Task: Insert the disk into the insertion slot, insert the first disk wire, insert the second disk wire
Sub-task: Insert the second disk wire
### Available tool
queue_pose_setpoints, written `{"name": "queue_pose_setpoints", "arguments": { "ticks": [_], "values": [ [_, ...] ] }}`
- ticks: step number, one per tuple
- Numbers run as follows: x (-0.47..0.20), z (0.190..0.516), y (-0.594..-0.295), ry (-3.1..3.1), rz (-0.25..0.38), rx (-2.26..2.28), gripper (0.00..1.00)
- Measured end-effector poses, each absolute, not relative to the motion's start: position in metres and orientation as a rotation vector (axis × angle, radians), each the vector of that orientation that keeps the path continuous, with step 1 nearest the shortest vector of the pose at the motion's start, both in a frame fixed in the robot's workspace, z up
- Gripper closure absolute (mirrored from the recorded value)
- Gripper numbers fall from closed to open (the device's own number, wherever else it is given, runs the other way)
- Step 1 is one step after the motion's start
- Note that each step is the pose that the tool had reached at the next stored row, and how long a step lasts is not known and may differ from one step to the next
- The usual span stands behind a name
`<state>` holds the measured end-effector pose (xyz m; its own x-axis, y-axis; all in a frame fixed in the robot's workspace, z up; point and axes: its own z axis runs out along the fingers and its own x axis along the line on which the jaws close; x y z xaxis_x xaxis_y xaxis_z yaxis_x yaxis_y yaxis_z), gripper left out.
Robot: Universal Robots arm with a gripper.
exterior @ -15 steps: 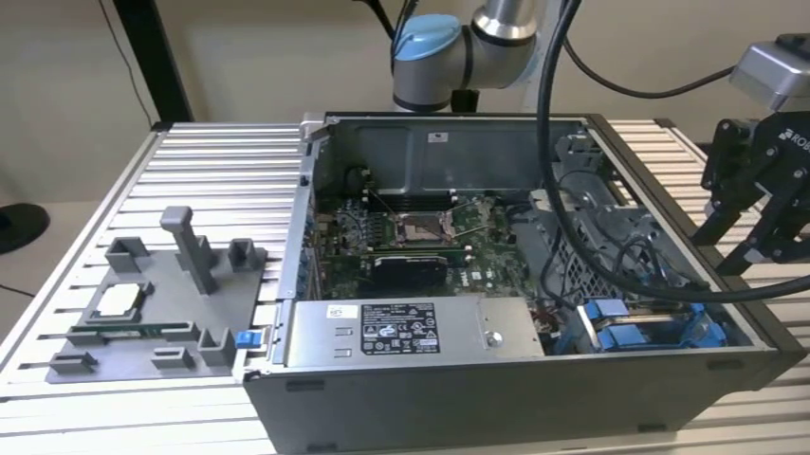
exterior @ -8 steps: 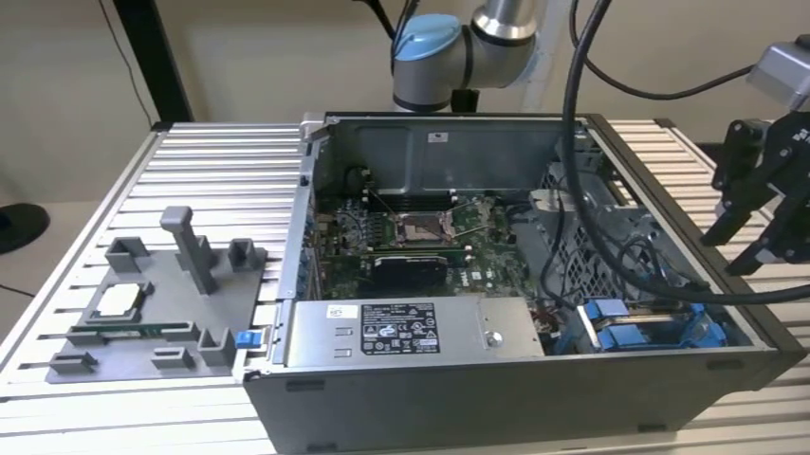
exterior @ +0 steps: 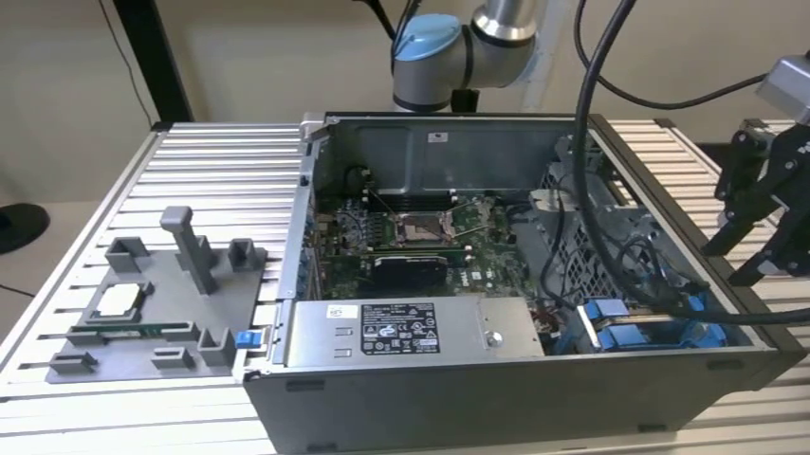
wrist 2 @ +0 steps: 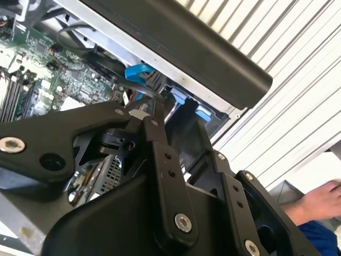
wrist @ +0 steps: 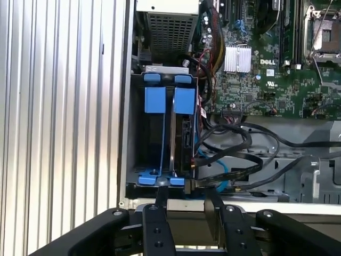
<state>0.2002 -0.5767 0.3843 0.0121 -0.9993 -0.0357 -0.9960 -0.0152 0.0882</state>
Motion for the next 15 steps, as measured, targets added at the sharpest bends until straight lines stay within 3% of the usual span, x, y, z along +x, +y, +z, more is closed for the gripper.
{"name": "queue_pose_setpoints", "arguments": {
  "ticks": [15],
  "values": [
    [0.2, 0.38, -0.596, -2.18, -0.148, 2.21, 0.0]
  ]
}}
